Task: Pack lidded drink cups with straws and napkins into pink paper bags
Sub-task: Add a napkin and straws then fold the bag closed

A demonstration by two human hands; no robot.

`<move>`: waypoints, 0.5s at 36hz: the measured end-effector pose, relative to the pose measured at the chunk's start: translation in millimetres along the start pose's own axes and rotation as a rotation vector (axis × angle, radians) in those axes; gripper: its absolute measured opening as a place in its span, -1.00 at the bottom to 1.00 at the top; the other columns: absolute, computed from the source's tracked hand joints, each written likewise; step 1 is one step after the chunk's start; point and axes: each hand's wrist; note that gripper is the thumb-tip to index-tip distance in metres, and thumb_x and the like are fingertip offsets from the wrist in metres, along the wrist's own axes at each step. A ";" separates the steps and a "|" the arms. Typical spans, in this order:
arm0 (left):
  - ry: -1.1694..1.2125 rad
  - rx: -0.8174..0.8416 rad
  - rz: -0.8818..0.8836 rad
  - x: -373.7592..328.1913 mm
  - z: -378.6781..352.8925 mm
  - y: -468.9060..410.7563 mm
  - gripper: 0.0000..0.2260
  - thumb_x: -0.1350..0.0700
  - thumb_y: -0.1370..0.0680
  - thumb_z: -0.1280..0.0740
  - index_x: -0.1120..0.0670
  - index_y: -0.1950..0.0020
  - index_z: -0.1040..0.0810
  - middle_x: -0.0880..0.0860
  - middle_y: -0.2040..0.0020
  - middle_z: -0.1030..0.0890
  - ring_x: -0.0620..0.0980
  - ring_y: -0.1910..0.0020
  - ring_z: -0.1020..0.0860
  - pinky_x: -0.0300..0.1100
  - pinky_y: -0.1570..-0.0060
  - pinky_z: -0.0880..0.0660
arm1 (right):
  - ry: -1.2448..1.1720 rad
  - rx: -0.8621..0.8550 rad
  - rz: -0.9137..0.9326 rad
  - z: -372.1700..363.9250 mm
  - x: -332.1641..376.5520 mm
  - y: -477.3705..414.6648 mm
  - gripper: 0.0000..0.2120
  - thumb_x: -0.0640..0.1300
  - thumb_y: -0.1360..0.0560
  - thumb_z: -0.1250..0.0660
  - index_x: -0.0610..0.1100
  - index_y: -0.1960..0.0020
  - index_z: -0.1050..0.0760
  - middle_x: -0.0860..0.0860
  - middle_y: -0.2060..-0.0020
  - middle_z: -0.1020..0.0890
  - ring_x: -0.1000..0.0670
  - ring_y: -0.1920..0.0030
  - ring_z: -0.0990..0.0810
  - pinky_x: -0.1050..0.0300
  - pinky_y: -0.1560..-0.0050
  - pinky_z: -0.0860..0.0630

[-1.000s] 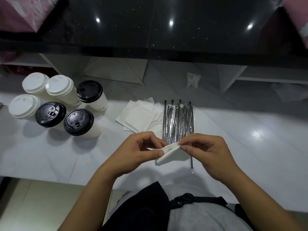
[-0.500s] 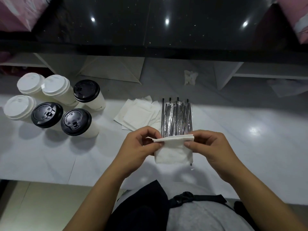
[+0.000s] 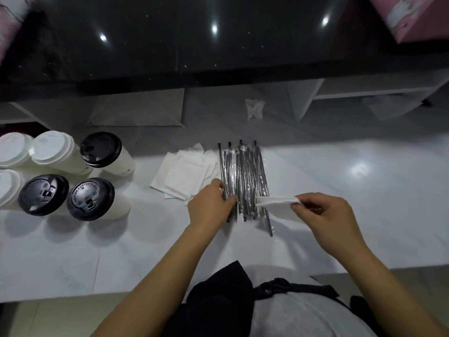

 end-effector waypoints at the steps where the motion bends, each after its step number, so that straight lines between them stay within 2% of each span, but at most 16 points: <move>1: 0.005 -0.007 0.003 -1.3 -2.1 -1.8 -0.70 -0.15 -0.54 -0.34 -0.04 -0.20 -0.47 -0.08 0.02 -0.65 -0.01 0.09 -0.59 -0.13 0.16 -0.43 | 0.000 0.003 -0.002 0.7 -1.5 1.3 -0.70 -0.21 -0.48 -0.47 0.21 0.20 -0.61 0.27 0.22 -0.69 0.15 0.17 -0.65 -0.02 0.00 -0.60; 5: 0.066 -0.006 0.023 0.8 -6.4 -4.0 -0.80 0.05 -0.53 -0.34 -0.04 -0.15 -0.47 -0.08 0.09 -0.64 0.01 0.13 -0.57 -0.12 0.18 -0.41 | -0.006 0.021 -0.012 4.9 -5.9 1.8 -0.75 -0.21 -0.49 -0.46 0.16 0.17 -0.64 0.25 0.20 -0.69 0.15 0.15 -0.65 0.01 0.00 -0.60; 8: 0.120 0.021 0.065 5.9 -7.4 -4.5 -0.78 0.09 -0.50 -0.35 -0.06 -0.12 -0.47 -0.12 0.13 -0.62 -0.02 0.15 -0.56 -0.13 0.17 -0.42 | -0.045 0.013 -0.036 5.9 -8.6 -2.2 -0.80 -0.23 -0.49 -0.45 0.09 0.15 -0.68 0.19 0.21 -0.70 0.12 0.17 -0.65 0.03 0.04 -0.59; 11: 0.179 0.033 0.107 10.1 -8.0 -4.7 -0.76 0.09 -0.48 -0.36 -0.08 -0.12 -0.47 -0.16 0.20 -0.59 -0.05 0.15 -0.56 -0.14 0.17 -0.41 | -0.083 0.009 -0.051 3.5 -10.1 -6.8 -0.84 -0.24 -0.48 -0.46 0.02 0.14 -0.70 0.17 0.22 -0.71 0.11 0.18 -0.66 0.11 0.07 -0.56; 14: 0.209 0.035 0.143 13.6 -9.1 -4.3 -0.76 0.10 -0.46 -0.37 -0.07 -0.11 -0.50 -0.16 0.24 -0.58 -0.06 0.17 -0.56 -0.13 0.14 -0.43 | -0.104 0.028 -0.057 0.1 -9.0 -12.1 -0.87 -0.24 -0.48 -0.46 -0.03 0.14 -0.71 0.12 0.23 -0.71 0.06 0.18 -0.66 0.10 0.09 -0.55; 18: 0.219 0.033 0.173 13.7 -10.7 -4.7 -0.78 -0.09 -0.50 -0.37 -0.07 -0.09 -0.52 -0.14 0.22 -0.61 -0.05 0.13 -0.59 -0.11 0.08 -0.49 | -0.102 0.062 -0.037 -3.8 -5.0 -19.8 -0.84 -0.23 -0.48 -0.46 0.02 0.15 -0.70 0.14 0.23 -0.71 0.07 0.19 -0.66 0.09 0.10 -0.56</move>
Point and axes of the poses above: each hand's wrist, its own y-axis away from the middle knuckle, its own z-axis out of the back of the hand, x = y × z
